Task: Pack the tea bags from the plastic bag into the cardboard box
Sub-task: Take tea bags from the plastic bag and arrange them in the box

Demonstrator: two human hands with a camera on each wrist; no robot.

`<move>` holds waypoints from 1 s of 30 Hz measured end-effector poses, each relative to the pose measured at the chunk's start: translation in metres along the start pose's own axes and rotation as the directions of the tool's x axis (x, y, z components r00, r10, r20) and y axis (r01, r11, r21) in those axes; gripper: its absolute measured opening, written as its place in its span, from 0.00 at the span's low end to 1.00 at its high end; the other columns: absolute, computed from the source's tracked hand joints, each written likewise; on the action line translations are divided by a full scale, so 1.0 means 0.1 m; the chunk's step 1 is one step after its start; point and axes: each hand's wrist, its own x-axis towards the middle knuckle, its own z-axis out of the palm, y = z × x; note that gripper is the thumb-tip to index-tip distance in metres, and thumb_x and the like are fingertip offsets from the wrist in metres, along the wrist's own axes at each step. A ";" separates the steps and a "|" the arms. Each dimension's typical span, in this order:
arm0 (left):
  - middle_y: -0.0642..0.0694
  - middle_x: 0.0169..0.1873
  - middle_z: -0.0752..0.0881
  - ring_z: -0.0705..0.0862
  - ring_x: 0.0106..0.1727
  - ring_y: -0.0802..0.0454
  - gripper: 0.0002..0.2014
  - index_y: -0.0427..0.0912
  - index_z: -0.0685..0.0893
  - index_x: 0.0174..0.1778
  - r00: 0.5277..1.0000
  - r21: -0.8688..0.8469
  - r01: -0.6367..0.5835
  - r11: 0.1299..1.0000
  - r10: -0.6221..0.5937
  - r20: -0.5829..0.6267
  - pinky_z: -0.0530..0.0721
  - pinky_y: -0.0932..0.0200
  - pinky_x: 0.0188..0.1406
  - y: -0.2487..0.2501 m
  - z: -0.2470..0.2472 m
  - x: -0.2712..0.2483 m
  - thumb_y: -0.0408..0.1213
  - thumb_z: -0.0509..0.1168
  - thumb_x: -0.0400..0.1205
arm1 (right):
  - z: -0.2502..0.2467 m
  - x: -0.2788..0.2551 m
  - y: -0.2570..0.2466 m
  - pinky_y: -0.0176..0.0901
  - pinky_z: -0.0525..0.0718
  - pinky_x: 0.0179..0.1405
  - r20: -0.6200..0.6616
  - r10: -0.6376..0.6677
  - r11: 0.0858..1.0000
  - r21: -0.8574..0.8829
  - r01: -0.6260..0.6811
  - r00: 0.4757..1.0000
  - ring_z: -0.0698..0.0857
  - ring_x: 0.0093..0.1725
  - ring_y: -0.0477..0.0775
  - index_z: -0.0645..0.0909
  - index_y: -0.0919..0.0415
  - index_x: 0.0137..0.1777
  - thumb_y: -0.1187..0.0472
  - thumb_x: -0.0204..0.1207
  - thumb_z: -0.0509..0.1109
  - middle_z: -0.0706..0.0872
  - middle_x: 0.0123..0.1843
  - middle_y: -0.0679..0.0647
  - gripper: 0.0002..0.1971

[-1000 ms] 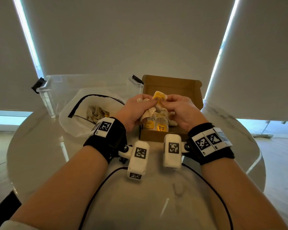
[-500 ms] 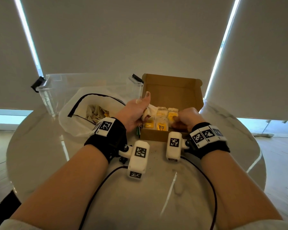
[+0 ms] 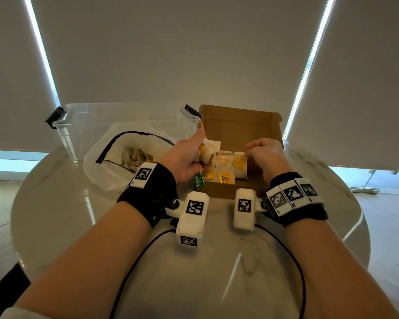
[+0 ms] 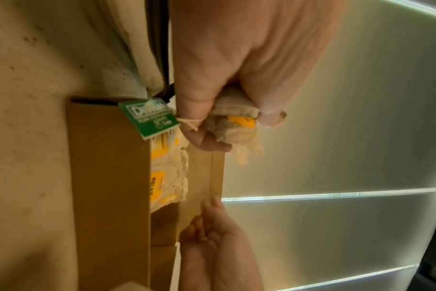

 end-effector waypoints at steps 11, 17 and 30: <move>0.42 0.36 0.82 0.84 0.25 0.55 0.18 0.37 0.77 0.55 0.998 0.003 -0.032 0.999 0.032 0.051 0.83 0.62 0.22 -0.01 0.01 -0.04 0.51 0.60 0.83 | 0.15 -0.30 -0.21 0.37 0.80 0.35 0.223 -0.146 0.989 0.046 0.139 0.964 0.81 0.41 0.45 0.83 0.56 0.45 0.60 0.74 0.74 0.86 0.44 0.51 0.03; 0.41 0.37 0.84 0.82 0.31 0.54 0.03 0.41 0.78 0.46 0.995 0.042 -0.079 0.996 0.081 -0.057 0.83 0.62 0.27 -0.01 -0.05 -0.02 0.36 0.62 0.84 | 0.02 -0.18 -0.18 0.41 0.85 0.38 0.156 -0.096 0.965 0.255 0.054 0.983 0.83 0.43 0.49 0.84 0.58 0.50 0.64 0.75 0.71 0.87 0.50 0.56 0.05; 0.36 0.48 0.83 0.86 0.43 0.44 0.08 0.38 0.77 0.49 1.000 0.041 0.011 0.999 -0.010 -0.020 0.89 0.53 0.33 -0.01 -0.10 0.04 0.40 0.59 0.86 | -0.09 -0.17 -0.18 0.32 0.75 0.33 -0.077 -0.206 0.893 0.392 0.219 0.976 0.79 0.45 0.46 0.81 0.53 0.53 0.59 0.79 0.68 0.84 0.54 0.53 0.05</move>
